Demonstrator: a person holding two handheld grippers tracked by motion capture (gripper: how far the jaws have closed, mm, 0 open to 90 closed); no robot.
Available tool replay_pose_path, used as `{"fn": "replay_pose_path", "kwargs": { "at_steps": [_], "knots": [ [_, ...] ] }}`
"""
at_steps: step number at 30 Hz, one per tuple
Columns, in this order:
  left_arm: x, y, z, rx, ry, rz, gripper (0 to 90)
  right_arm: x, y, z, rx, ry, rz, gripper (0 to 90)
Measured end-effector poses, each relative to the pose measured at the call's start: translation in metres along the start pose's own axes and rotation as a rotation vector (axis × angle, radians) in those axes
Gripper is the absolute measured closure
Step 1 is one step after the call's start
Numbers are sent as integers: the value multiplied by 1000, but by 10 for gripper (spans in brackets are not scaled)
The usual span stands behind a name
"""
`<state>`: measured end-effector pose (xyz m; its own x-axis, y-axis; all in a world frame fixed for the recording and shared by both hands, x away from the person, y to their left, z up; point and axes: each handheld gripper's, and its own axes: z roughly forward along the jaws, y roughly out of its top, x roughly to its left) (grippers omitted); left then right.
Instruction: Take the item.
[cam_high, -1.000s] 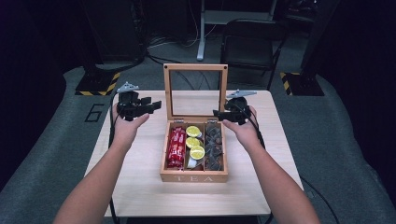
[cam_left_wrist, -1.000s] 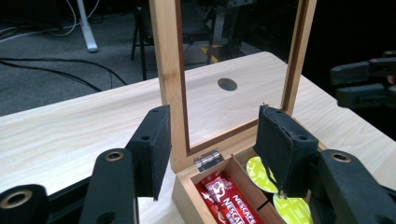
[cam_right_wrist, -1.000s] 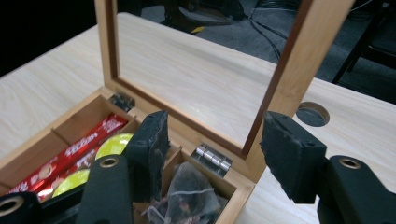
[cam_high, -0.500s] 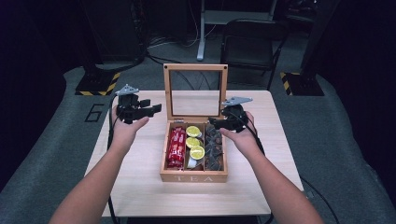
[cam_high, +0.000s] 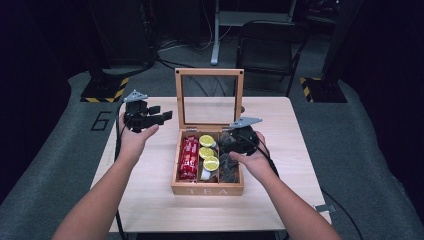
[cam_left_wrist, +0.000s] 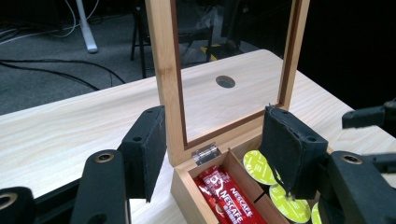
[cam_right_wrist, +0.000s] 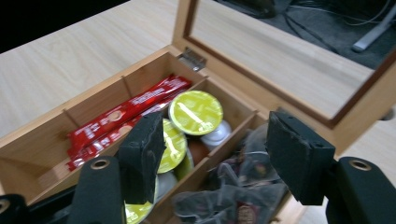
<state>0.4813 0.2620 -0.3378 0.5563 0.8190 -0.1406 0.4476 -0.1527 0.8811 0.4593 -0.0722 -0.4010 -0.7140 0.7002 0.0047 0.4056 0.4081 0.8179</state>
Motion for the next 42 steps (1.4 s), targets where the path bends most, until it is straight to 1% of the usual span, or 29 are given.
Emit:
{"fn": "replay_pose_path", "kwargs": {
  "at_steps": [1,2,4,5,6,8,10,11,14,15,18,22,23,24,28,30,35,38,42],
  "knots": [
    [0,0,0,-2,-1,2,408,2,-2,1,7,8,6,362],
    [0,1,0,-3,-1,1,408,3,-3,3,9,13,-7,360],
    [0,1,0,-1,-2,1,407,7,-5,4,16,18,-5,356],
    [0,1,0,-1,-2,-1,407,7,-6,5,11,24,-12,354],
    [0,1,1,-5,-1,-6,406,10,-8,6,10,34,-8,344],
    [0,1,1,-4,-1,-7,406,11,-8,7,15,40,-5,336],
    [0,1,1,-1,-3,-3,406,13,-10,8,15,56,-20,326],
    [0,1,2,-1,-4,-7,406,15,-11,9,15,61,-17,319],
    [0,1,3,3,-4,-3,406,20,-15,10,23,74,-14,310],
    [0,1,3,2,-4,-3,406,21,-17,11,23,78,-23,310],
    [0,1,2,0,-5,-4,406,27,-21,13,32,80,-31,304],
    [0,1,2,3,-4,-5,406,31,-24,14,33,91,-37,304],
    [0,1,2,7,-4,0,407,32,-25,15,39,93,-43,305],
    [0,1,2,9,-7,3,407,33,-26,16,47,87,-61,312],
    [-1,1,2,7,-6,2,407,36,-29,19,61,90,-59,312],
    [-1,0,2,6,-1,-2,408,37,-30,20,72,90,-74,311],
    [-2,0,3,1,2,-8,409,42,-31,22,79,90,-80,303],
    [-3,0,2,-1,1,0,408,44,-32,24,84,93,-89,302],
    [-2,0,0,-7,1,-8,408,46,-35,28,96,95,-78,302]
  ]
}}
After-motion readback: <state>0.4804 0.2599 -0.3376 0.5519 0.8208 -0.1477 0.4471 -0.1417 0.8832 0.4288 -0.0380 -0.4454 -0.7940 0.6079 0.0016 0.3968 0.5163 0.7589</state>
